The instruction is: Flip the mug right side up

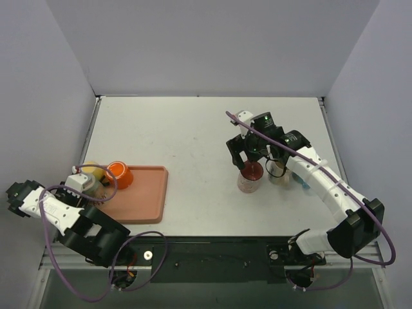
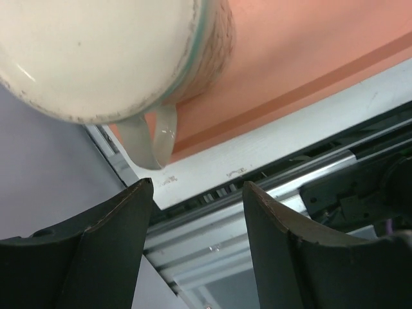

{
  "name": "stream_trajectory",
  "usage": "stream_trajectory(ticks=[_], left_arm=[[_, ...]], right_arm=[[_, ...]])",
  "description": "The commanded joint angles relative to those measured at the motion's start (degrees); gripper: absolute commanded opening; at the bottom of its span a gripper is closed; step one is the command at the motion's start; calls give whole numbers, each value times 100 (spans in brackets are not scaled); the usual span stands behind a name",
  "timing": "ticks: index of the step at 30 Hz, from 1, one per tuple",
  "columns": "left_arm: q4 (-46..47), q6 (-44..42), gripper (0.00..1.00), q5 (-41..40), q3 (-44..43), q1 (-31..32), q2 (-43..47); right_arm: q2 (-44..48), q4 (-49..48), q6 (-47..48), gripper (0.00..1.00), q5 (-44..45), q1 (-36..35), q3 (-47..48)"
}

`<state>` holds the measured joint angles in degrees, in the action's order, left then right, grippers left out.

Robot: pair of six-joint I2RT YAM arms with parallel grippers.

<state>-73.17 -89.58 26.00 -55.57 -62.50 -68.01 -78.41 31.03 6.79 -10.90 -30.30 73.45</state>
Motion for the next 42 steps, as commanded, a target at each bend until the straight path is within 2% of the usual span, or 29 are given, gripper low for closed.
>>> stream_trajectory(ticks=[1,5,12,15,17,22,23,24,30,33,37,39,42], left_arm=[[610,-534,68,529,73,54,-239],[672,-622,68,705,73,115,-459],[1340,-376,67,731,275,291,-818],[1393,-367,62,801,266,344,-1056],[1401,-297,55,889,240,361,-1171],[1086,-507,25,986,336,370,-1171],[920,-638,10,1003,389,370,-1127],[849,-666,0,1004,380,361,-1092],[-460,-438,0,1441,-164,396,-749],[-1373,-122,0,1575,-611,668,-618],[-1814,678,0,1943,-806,1028,-354],[-1815,1344,0,2181,-964,1309,-362],[-1457,2949,0,2488,-1341,1950,-371]], right_arm=[[265,61,-265,86,237,-213,-59],[326,53,-414,86,456,-406,-111],[344,105,-494,86,641,-582,-85],[274,114,-529,86,720,-669,-7],[230,140,-520,86,755,-740,55],[203,141,-529,86,852,-872,99],[195,149,-538,86,852,-872,91],[186,149,-547,86,861,-898,91],[203,255,-512,86,1001,-1135,257],[204,246,-503,86,1045,-1337,389],[160,211,-450,86,1248,-1759,609],[151,62,-476,86,1318,-1934,600],[186,-438,-494,86,1441,-2216,486]])
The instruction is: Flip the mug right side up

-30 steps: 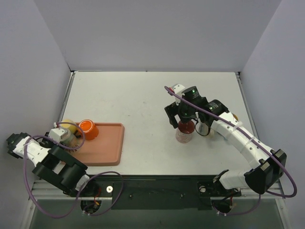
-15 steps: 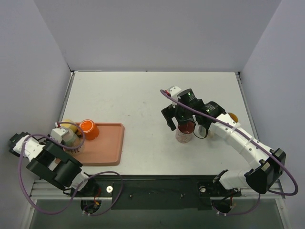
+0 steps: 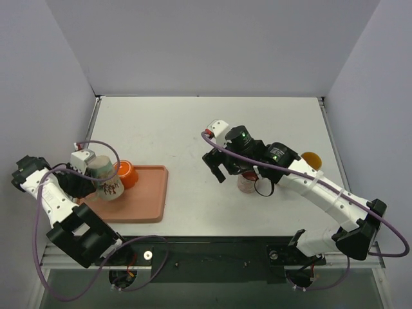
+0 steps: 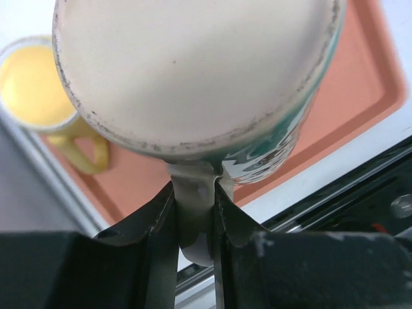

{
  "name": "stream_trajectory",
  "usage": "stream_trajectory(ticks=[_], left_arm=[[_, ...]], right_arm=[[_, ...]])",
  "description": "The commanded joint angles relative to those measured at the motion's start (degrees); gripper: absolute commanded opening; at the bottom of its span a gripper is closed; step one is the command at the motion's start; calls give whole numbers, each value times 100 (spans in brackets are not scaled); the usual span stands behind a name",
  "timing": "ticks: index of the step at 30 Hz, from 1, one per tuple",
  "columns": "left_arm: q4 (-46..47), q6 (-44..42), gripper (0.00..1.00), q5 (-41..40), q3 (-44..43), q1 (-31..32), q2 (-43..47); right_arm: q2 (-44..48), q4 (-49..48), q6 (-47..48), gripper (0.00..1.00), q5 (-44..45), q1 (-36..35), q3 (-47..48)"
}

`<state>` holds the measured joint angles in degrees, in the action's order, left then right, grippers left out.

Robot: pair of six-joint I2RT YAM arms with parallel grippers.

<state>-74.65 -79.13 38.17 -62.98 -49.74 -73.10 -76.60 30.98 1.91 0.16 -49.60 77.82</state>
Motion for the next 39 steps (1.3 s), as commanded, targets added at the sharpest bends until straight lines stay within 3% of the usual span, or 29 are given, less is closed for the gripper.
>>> stream_trajectory(ticks=[1,4,10,12,16,19,21,25,30,39], left_arm=[[-1219,2241,0,1332,-688,832,138],[-886,3382,0,1439,-1109,1447,234],[-998,4106,0,1631,-1559,2283,261],[-755,4814,0,1938,-1621,2651,314],[1098,7382,0,2141,-1595,3739,594],[3194,9654,0,2334,-1341,4155,902],[4242,10815,0,2466,-1182,4427,1061],[5415,12558,0,2555,-884,4866,1140],[6717,13915,0,2458,-531,5527,1342],[6587,13864,0,2572,-1058,5703,1368]], right_arm=[[13,-670,28,86,413,-443,5],[40,-1015,116,86,467,-760,5],[57,-1542,108,86,537,-1069,-39],[145,-1797,134,86,712,-1130,-153],[487,-2630,441,85,1257,-1358,-504],[969,-3624,1037,85,1687,-1464,-1031],[1225,-4046,1345,85,1881,-1491,-1313],[1656,-4416,1830,86,2154,-1500,-1595],[1850,-4793,1997,86,2006,-1500,-1489],[1736,-5014,2112,85,1821,-1325,-1349]])
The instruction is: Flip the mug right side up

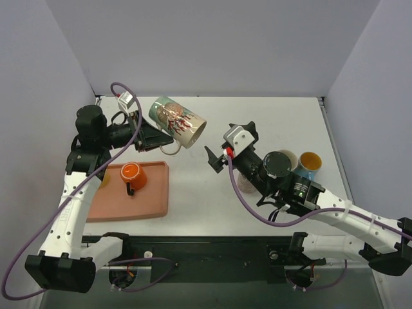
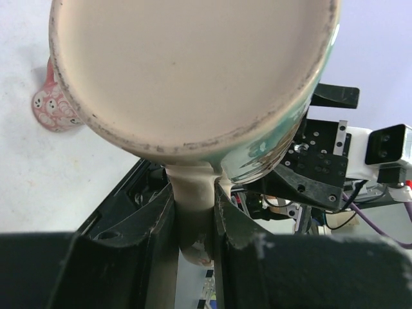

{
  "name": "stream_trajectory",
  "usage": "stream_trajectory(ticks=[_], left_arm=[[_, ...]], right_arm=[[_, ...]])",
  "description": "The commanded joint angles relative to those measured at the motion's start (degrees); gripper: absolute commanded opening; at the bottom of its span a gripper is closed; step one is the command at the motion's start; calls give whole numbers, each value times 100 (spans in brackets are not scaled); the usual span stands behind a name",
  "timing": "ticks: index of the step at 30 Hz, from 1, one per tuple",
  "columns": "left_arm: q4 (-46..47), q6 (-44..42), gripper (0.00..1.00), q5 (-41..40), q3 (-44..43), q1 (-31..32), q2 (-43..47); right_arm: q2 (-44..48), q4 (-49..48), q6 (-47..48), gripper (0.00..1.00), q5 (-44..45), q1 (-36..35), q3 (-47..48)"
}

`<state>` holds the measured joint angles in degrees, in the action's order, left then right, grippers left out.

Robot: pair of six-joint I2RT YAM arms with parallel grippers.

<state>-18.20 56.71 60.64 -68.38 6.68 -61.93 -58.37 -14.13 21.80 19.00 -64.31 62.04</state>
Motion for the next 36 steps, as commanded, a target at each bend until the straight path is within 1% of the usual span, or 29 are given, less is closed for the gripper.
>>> stream_trajectory(ticks=[1,4,9,14,17,18,20,22,23,24,25,27,29,30,31,32,33,34,35,36], left_arm=[[819,201,0,317,-466,105,260],[800,209,0,282,-343,132,348],[1081,429,0,317,-343,185,375],[1380,639,0,334,-264,281,357],[1730,894,0,387,-158,360,331],[2080,1025,0,422,-115,369,313],[2336,1140,0,474,-88,404,296],[2531,1254,0,536,-35,448,278],[2575,1281,0,554,-26,440,261],[2584,1307,0,580,17,448,261],[2584,1308,0,580,35,448,243],[2593,1317,0,563,114,440,234],[2523,1273,0,484,176,431,199],[2262,1151,0,353,219,396,208],[2120,1054,3,186,289,352,190],[1892,931,19,107,342,247,164],[1829,817,31,-33,482,159,155],[1393,537,37,-148,553,2,172],[1171,360,46,-401,693,-61,164],[682,-77,49,-535,738,-183,173]], right_arm=[[-130,-529,-17,85,-238,226,256],[-201,-774,-482,85,-686,612,361],[-455,-1118,-940,84,-1109,973,414],[-904,-1320,-1178,84,-1636,1026,817],[-1193,-1355,-1283,83,-1856,1035,1107],[-1238,-1443,-1345,82,-1857,1052,1135],[-1308,-1609,-1502,79,-2031,1087,1179],[-1335,-1715,-1617,69,-2128,1140,1179],[-1352,-1742,-1644,53,-2155,1158,1170],[-1353,-1734,-1661,46,-2190,1158,1161],[-1344,-1681,-1679,34,-2217,1167,1152],[-1291,-1576,-1697,1,-2182,1167,1091],[-1204,-1532,-1819,0,-2007,1175,942],[-1090,-1470,-1837,0,-1928,1167,863],[-1054,-1209,-1907,0,-1666,1175,810],[-958,-1058,-1986,0,-1567,1167,810],[-922,-613,-2143,0,-1349,1167,818],[-835,-347,-2180,0,-1242,1175,810],[-791,12,-2354,0,-1059,1167,775],[-712,207,-2426,0,-978,1167,670]])
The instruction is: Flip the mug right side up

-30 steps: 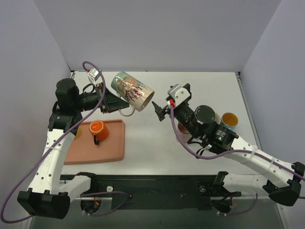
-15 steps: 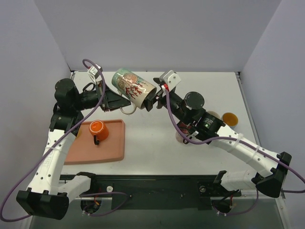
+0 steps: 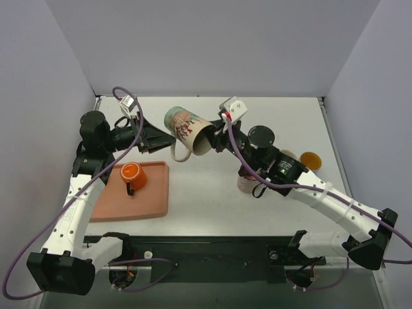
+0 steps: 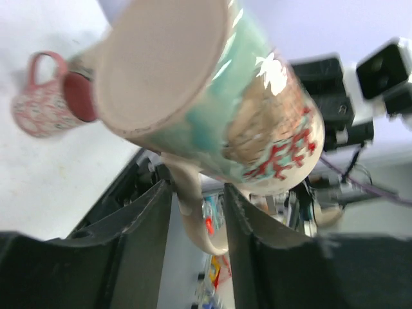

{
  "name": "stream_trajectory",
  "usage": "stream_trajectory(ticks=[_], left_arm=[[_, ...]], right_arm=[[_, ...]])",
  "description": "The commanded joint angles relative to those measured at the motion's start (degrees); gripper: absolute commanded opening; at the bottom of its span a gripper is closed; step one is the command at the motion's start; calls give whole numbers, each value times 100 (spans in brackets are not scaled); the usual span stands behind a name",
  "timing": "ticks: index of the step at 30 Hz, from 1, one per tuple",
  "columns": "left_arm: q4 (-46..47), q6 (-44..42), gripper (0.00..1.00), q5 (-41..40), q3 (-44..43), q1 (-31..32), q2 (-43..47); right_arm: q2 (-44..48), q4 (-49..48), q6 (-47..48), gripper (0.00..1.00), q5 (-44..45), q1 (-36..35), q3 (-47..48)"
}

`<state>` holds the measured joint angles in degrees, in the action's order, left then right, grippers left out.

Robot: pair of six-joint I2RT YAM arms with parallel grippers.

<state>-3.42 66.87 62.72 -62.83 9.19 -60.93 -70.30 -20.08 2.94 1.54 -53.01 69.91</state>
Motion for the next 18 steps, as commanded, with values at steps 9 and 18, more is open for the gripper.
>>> stream_trajectory(ticks=[9,18], left_arm=[[-3664,-5170,57,-3220,-193,-647,-174],[-5211,-7775,60,-4687,-1056,-594,-341]], right_arm=[[160,2691,-1427,0,1323,325,-637],[-1960,5047,-1780,0,637,933,1252]])
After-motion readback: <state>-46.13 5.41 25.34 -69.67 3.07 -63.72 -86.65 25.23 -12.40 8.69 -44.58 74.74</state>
